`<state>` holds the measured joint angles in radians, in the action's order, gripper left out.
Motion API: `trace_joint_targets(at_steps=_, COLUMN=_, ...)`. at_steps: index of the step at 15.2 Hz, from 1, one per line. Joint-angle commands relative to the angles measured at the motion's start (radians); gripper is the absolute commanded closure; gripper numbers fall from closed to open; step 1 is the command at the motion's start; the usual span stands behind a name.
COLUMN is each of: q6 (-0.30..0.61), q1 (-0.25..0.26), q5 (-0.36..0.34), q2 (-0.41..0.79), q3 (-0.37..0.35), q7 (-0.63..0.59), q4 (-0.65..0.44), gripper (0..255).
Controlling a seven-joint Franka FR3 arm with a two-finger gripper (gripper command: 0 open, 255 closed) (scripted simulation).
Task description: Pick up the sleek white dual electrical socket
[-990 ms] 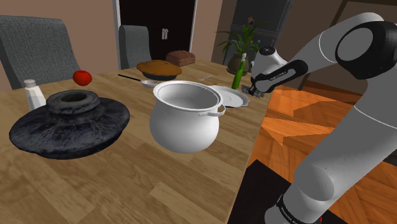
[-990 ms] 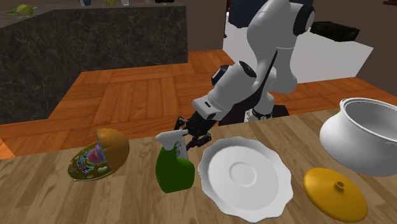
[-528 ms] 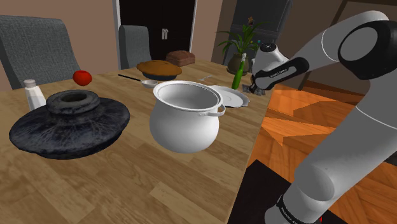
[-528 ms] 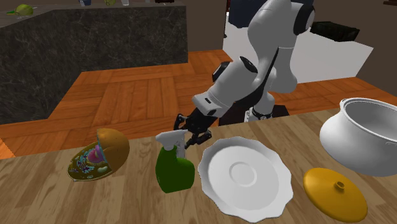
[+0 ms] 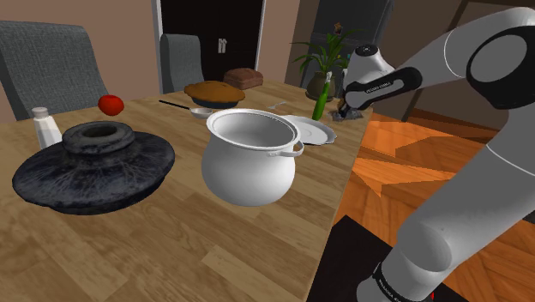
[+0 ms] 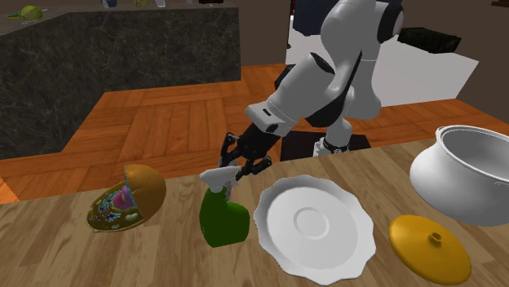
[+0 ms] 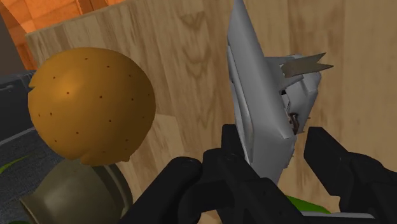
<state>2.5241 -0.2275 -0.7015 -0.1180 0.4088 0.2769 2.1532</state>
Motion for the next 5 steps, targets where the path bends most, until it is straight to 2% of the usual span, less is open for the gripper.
trace_joint_targets(at_steps=1, q6=-0.026, q1=0.004, q5=0.014, q2=-0.012, q3=-0.003, q7=0.017, q4=-0.016, gripper=255)
trace_joint_targets(at_steps=5, q6=-0.051, q1=0.008, q5=0.028, q2=-0.021, q3=-0.005, q7=0.035, q4=-0.034, gripper=255)
